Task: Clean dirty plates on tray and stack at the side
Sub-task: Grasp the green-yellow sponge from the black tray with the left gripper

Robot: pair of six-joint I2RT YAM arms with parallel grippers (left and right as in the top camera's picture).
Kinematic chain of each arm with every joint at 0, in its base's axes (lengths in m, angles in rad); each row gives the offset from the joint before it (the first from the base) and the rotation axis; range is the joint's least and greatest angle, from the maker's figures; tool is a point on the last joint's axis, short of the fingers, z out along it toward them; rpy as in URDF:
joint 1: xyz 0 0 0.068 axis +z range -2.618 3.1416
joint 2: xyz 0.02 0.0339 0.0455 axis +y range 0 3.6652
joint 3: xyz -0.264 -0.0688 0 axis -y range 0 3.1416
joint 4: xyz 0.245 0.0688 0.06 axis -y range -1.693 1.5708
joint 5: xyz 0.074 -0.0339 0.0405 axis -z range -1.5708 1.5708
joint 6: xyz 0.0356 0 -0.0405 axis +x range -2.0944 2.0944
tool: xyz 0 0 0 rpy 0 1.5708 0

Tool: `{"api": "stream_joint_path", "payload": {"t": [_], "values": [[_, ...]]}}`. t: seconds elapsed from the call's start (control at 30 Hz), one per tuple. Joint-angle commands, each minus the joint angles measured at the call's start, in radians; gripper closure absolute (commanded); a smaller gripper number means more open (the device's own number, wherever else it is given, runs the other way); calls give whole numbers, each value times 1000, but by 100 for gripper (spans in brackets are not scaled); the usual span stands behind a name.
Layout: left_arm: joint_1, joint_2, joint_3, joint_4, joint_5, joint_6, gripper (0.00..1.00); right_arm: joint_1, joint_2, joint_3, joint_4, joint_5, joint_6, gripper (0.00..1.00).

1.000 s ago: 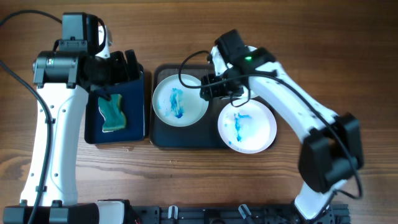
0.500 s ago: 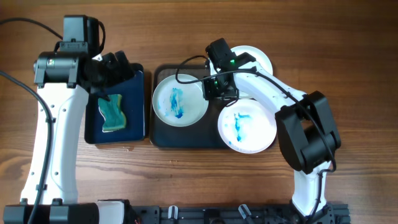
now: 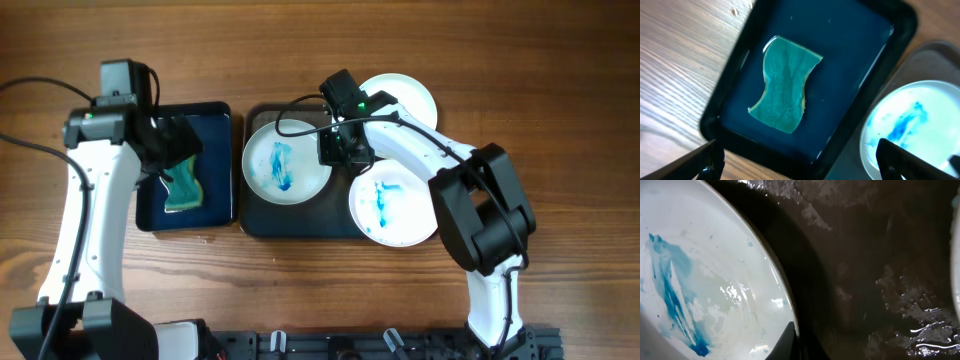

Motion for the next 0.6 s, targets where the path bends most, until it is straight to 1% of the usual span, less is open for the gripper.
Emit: {"api": "stream_joint_path", "payload": {"t": [0.0,0.07,0.17,0.27,0.33,0.4,0.57], "values": [[3,9,-108,74,-16,12,12,10,16,17,-1,15,20,96],[3,12,-151,131,-16,40,22,10,16,17,-1,14,21,96],[4,29,-197,178,-18,39,23,10,16,17,0,11,21,96],[4,66,-236,240,-42,40,29,10,16,17,0,11,20,95],[4,122,-245,280,-54,93,32,10,16,17,0,11,20,96],[4,178,-245,301,-55,138,34,10,16,17,1,11,21,96],[10,275,-245,336,-62,137,35,10,16,17,0,11,19,96]]}}
